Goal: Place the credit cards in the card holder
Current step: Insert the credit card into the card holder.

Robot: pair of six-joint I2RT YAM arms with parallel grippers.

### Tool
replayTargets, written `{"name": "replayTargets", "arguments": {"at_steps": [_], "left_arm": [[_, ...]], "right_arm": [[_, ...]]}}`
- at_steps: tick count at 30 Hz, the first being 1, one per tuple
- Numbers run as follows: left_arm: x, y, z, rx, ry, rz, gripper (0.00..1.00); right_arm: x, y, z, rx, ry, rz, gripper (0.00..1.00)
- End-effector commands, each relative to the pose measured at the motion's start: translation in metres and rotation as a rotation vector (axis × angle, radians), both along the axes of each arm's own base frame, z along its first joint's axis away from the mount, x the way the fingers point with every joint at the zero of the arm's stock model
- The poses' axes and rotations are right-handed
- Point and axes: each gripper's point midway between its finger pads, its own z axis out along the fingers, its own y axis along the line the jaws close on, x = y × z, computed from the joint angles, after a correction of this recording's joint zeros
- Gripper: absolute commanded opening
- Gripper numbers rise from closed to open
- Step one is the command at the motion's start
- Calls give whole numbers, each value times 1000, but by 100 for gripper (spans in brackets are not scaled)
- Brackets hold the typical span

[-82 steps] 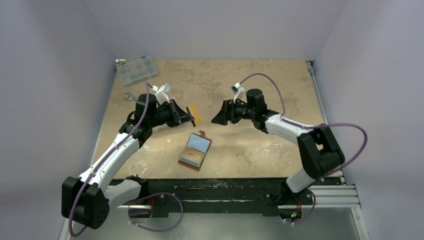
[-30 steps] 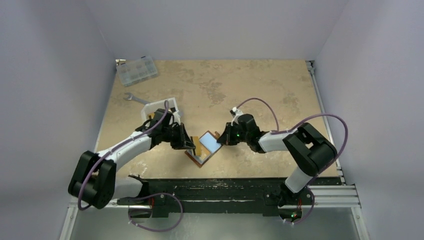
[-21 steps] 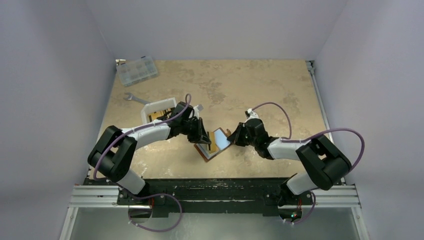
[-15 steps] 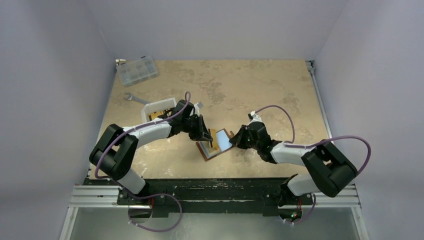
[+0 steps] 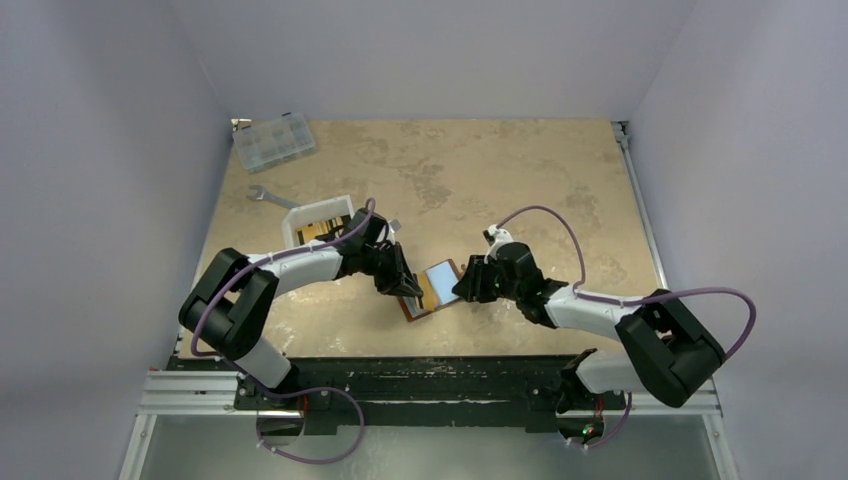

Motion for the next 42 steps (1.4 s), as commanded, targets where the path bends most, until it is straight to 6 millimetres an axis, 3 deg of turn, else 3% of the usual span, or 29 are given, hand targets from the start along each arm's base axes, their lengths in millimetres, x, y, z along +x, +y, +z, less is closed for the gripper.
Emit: {"name": "replayTargets", "arguments": {"at_steps": [1, 6, 10, 18, 25, 34, 42], "left_arm": [[-4, 2, 3, 3, -3, -4, 0], [1, -4, 3, -28, -8, 3, 0], [1, -7, 1, -50, 14, 15, 0], [-10, -4, -13, -45, 87, 29, 0], [-7, -6, -18, -73, 106, 34, 0], [-2, 6, -34, -54, 126, 45, 0], [9, 8, -34, -65, 70, 25, 0]], "right_arm": [[16, 4, 23, -80, -98, 71, 44], [28, 15, 22, -115, -105, 127, 43], [35, 23, 8, -128, -83, 142, 25], [38, 14, -14, -176, -46, 92, 8], [37, 8, -19, -197, -44, 77, 5], [36, 9, -17, -192, -47, 82, 5], [36, 10, -20, -192, -40, 91, 5]]}}
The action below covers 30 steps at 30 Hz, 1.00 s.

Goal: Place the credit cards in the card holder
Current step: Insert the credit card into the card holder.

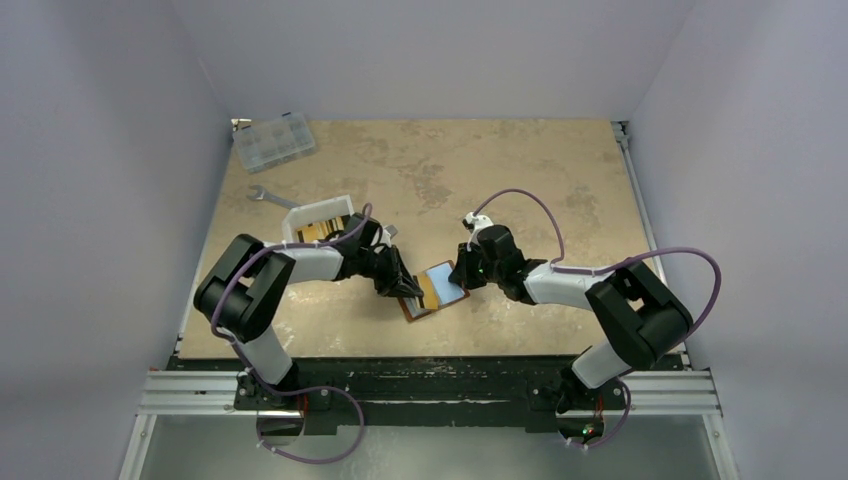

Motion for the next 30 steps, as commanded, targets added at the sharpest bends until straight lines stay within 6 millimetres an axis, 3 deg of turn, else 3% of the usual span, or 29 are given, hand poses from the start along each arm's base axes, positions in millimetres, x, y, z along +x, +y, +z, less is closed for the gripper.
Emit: {"name": "replayTargets", "arguments": {"at_steps": [1, 10, 21, 30], "left_arm": [[3, 6, -12, 28, -30, -19, 0], [9, 8, -16, 76, -88, -81, 0], [22, 2, -15, 43, -137, -24, 0], [17, -4, -18, 48, -143, 31, 0]], "right_arm": [[2, -3, -6, -28, -10, 3, 4], [1, -3, -8, -32, -4, 8, 3], [1, -1, -10, -32, 3, 14, 2], [0, -1, -10, -28, 3, 15, 1]]}}
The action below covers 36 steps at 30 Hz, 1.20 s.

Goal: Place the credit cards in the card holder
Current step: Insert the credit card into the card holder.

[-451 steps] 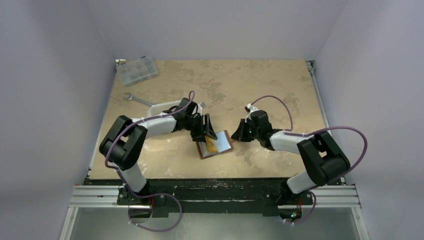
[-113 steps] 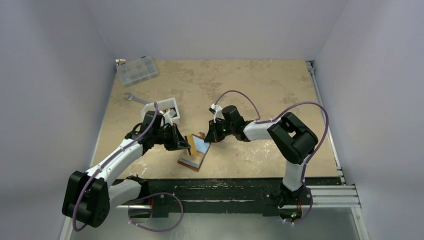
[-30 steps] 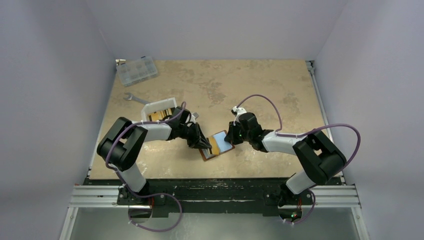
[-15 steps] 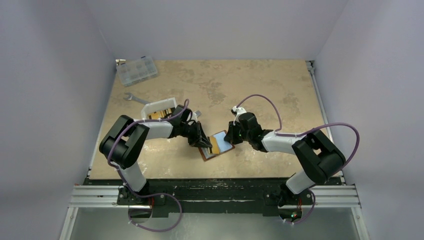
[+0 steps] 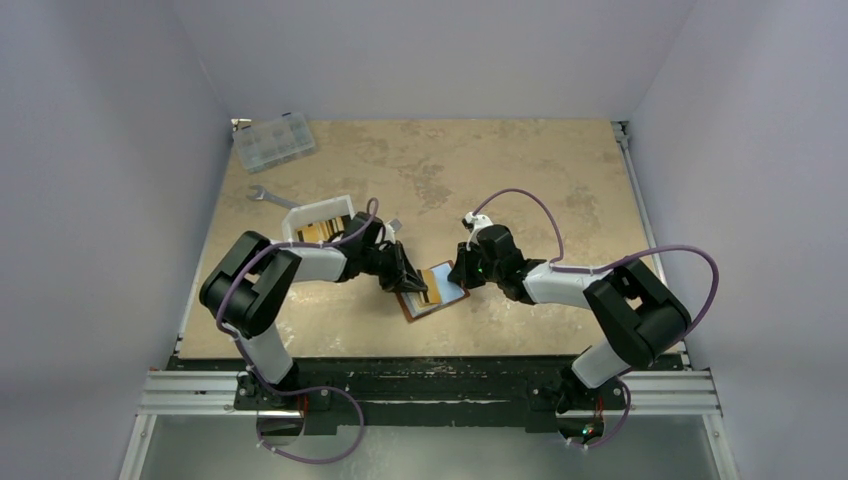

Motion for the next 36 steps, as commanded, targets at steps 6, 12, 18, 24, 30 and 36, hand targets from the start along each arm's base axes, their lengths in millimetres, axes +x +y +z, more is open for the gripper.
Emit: {"name": "replayTargets", "arguments": {"at_steps": [6, 12, 18, 24, 30, 36], "left_arm": [[2, 8, -13, 86, -41, 121, 0], [2, 9, -12, 74, -30, 174, 0], [-1, 2, -9, 8, 5, 218, 0], [-5, 1, -9, -46, 17, 280, 0], [-7, -1, -12, -45, 9, 293, 0], [-10, -4, -18, -16, 2, 287, 0]], "right_arm": [[-3, -3, -9, -30, 10, 14, 1], [-4, -4, -10, -30, 13, 10, 0], [-5, -4, -9, -27, 12, 10, 0], [-7, -3, -9, -20, 15, 17, 0], [-8, -5, -10, -24, 21, 11, 0], [-7, -9, -6, -46, 30, -17, 6]]}}
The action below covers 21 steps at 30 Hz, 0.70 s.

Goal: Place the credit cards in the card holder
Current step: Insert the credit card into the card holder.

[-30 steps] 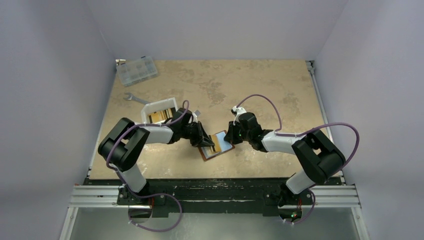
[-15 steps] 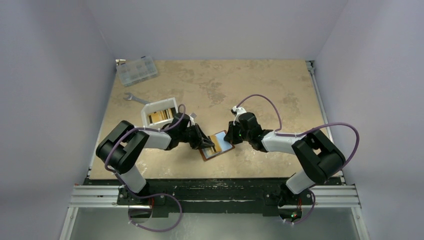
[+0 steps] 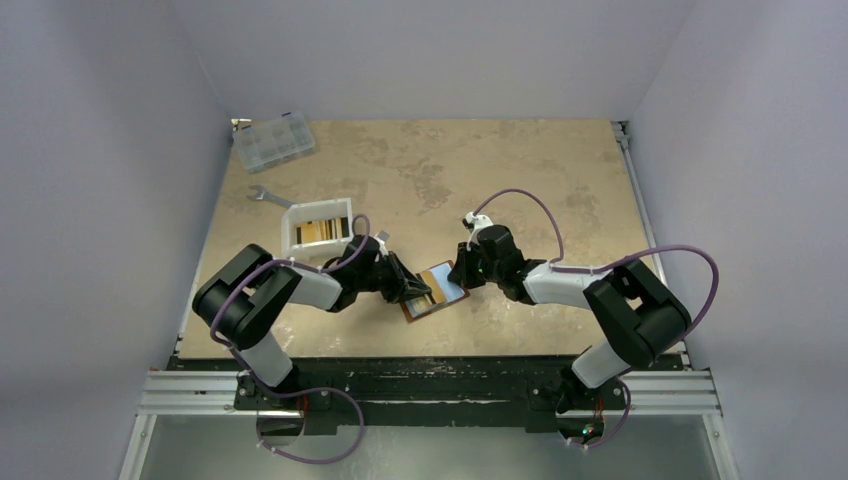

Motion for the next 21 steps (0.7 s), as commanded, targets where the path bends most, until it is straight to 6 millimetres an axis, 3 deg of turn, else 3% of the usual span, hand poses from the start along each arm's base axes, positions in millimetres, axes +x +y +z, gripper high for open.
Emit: {"name": "replayTargets", "arguments": {"at_steps": [1, 7, 16, 18, 21], "left_arm": [[-4, 5, -18, 84, 12, 27, 0], [1, 2, -17, 146, -25, 49, 0], [1, -7, -24, 170, -55, 81, 4], [1, -9, -28, 199, -51, 77, 11], [-2, -5, -28, 248, -38, 75, 28]], "right_arm": [[-7, -11, -5, -55, 31, -18, 8], [-8, -15, 5, -61, 23, -27, 14], [-10, -19, -2, -74, 43, -47, 14], [-9, -18, -2, -71, 46, -48, 14], [-9, -16, -3, -70, 47, -39, 14]]}}
